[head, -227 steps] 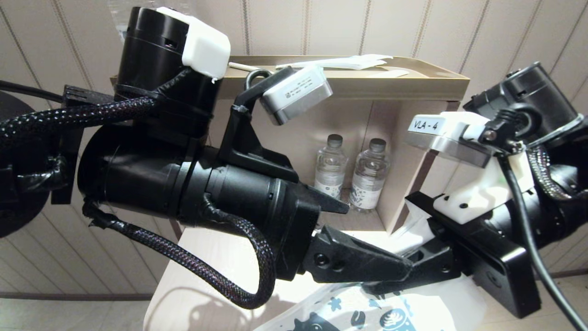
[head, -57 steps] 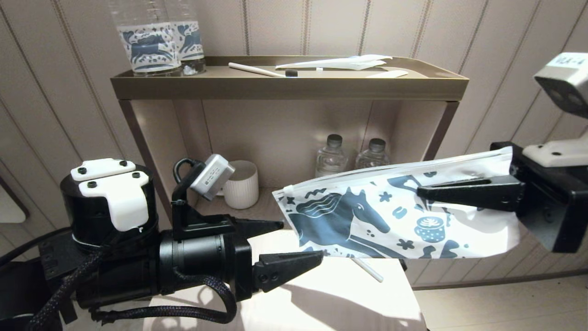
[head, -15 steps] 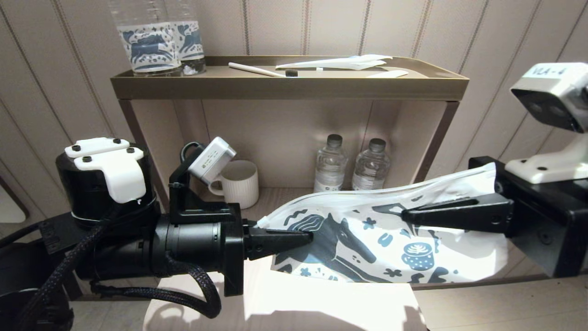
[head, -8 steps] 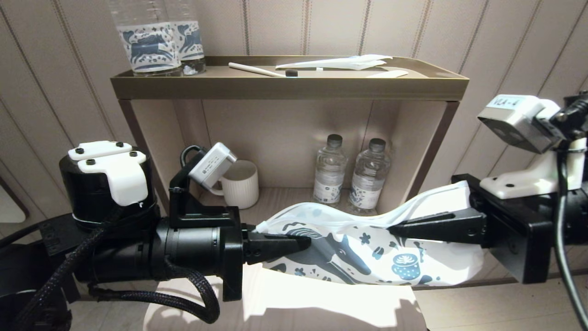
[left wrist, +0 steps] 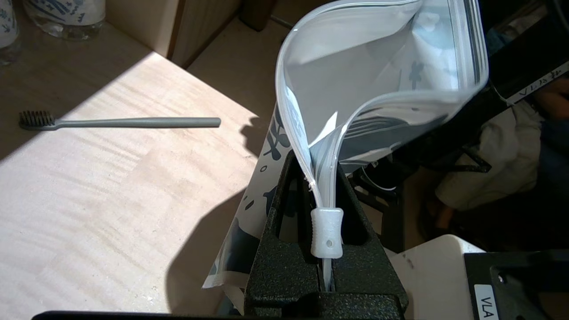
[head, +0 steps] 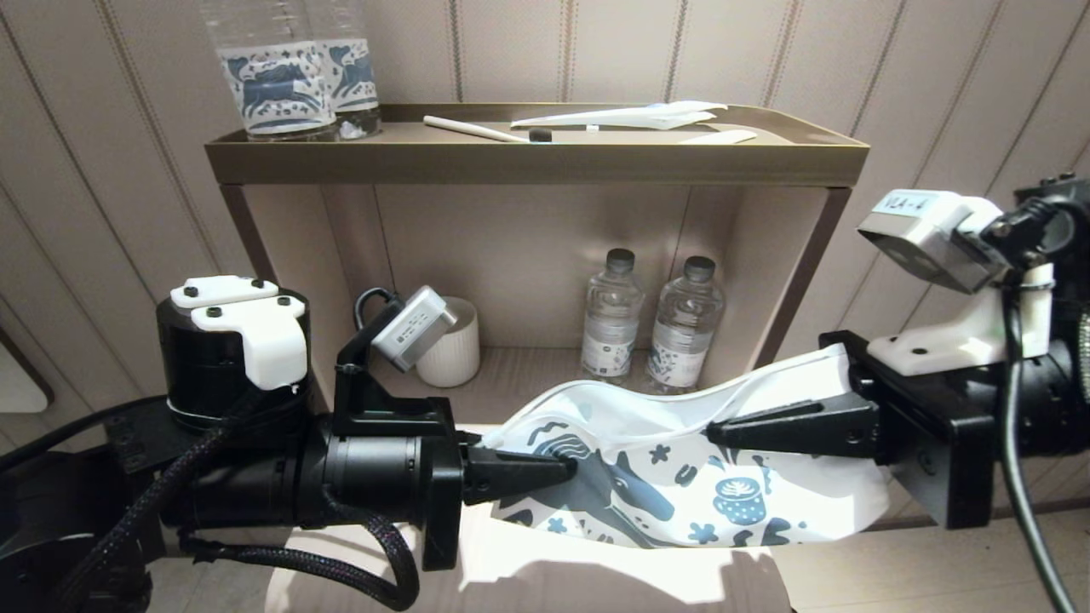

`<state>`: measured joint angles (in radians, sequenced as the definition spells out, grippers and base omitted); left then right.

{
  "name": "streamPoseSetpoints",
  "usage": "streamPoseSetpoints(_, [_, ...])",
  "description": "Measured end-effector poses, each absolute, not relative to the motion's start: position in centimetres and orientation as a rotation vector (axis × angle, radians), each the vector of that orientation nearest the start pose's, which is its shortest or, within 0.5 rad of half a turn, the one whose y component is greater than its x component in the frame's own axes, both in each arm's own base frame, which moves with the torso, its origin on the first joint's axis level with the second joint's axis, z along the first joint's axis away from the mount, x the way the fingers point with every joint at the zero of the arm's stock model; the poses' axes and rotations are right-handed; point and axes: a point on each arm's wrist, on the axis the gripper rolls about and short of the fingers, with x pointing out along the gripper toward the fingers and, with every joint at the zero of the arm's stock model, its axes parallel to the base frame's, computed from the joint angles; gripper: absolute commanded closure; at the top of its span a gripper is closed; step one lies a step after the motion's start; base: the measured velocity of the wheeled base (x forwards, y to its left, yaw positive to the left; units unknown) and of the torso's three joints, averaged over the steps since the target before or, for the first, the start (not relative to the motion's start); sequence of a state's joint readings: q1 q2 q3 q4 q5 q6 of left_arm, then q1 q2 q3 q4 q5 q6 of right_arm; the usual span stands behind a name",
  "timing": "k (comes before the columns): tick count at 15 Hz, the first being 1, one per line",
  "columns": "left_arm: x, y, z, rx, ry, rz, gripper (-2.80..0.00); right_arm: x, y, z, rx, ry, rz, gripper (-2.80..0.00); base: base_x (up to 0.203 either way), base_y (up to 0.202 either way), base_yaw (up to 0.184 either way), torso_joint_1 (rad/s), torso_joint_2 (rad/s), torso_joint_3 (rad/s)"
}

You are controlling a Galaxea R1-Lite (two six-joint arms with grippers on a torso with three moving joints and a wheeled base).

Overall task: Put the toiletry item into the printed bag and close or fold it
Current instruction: Hand it to the other hand, then pick up a toothbrush

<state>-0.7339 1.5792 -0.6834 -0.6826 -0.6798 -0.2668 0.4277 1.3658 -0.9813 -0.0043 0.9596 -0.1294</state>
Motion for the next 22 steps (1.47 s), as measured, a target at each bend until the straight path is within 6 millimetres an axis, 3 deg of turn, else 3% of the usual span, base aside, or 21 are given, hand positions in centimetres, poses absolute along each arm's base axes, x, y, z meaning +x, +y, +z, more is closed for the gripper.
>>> streamPoseSetpoints(2, [18.8,-19.1,18.9,-0.212,0.422,-1.373,0.0,19.3,11.2,26.0,0.004,0.329,1.406,0.0,0.0,0.0,0.0,0.0,0.0,0.0])
streamPoseSetpoints(3, [18.7,-19.1,18.9,-0.211,0.423,-1.376,0.0,19.6,11.5,25.9,0.004,0.335,1.408,-2.8,0.0,0.0,0.0,0.0,0.0,0.0])
streamPoseSetpoints(11, [18.7,-19.3,18.7,-0.209,0.427,-1.375,0.0,19.4,11.0,26.3,-0.009,0.319,1.357,-2.8,0.0,0.0,0.0,0.0,0.0,0.0])
streamPoseSetpoints(17, [20.6,-18.3,18.1,-0.222,0.433,-1.302,0.0,18.0,9.1,26.7,-0.007,0.288,1.3,-2.8,0.0,0.0,0.0,0.0,0.0,0.0])
streamPoseSetpoints(22, [22.3,-16.9,19.0,-0.236,0.393,-1.229,0.0,16.8,6.7,26.4,0.004,0.276,1.203,-2.8,0.0,0.0,0.0,0.0,0.0,0.0])
